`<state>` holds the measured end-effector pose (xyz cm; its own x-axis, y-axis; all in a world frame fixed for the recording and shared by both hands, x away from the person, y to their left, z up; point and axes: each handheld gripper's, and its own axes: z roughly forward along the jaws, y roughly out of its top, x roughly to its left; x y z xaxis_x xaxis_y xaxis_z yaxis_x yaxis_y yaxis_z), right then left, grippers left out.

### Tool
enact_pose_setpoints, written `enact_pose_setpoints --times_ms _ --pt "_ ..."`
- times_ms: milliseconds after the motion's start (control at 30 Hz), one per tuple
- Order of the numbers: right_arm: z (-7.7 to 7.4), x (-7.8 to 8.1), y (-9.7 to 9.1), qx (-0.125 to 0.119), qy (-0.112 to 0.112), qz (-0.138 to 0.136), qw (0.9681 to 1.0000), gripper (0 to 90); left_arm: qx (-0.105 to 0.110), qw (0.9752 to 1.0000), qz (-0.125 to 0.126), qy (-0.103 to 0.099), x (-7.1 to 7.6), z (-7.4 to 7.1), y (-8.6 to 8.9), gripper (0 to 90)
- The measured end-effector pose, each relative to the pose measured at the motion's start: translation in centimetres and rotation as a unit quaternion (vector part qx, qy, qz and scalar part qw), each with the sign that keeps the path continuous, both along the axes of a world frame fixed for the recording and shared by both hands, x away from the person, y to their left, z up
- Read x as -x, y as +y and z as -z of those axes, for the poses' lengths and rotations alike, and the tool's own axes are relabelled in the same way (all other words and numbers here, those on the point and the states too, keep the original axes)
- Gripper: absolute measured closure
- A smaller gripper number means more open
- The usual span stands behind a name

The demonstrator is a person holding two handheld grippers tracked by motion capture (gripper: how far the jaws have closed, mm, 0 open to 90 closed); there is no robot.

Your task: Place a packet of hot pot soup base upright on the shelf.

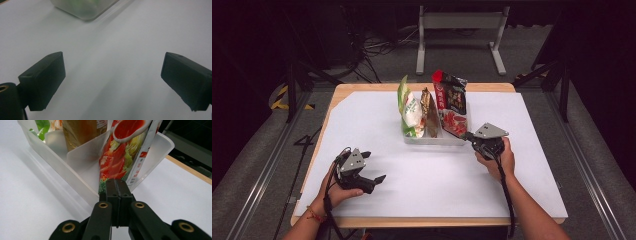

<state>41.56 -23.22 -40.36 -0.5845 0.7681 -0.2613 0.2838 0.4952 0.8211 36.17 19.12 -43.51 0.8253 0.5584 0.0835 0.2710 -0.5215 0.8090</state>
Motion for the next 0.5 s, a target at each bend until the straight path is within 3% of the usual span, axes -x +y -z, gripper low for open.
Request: enact_pose_setpoints --times_ms 500 --pt "0.66 -0.78 0.93 0.003 0.013 0.007 0.9999 90.0 -0.002 1.0 0.002 0.004 -0.06 0.09 -0.13 6.0"
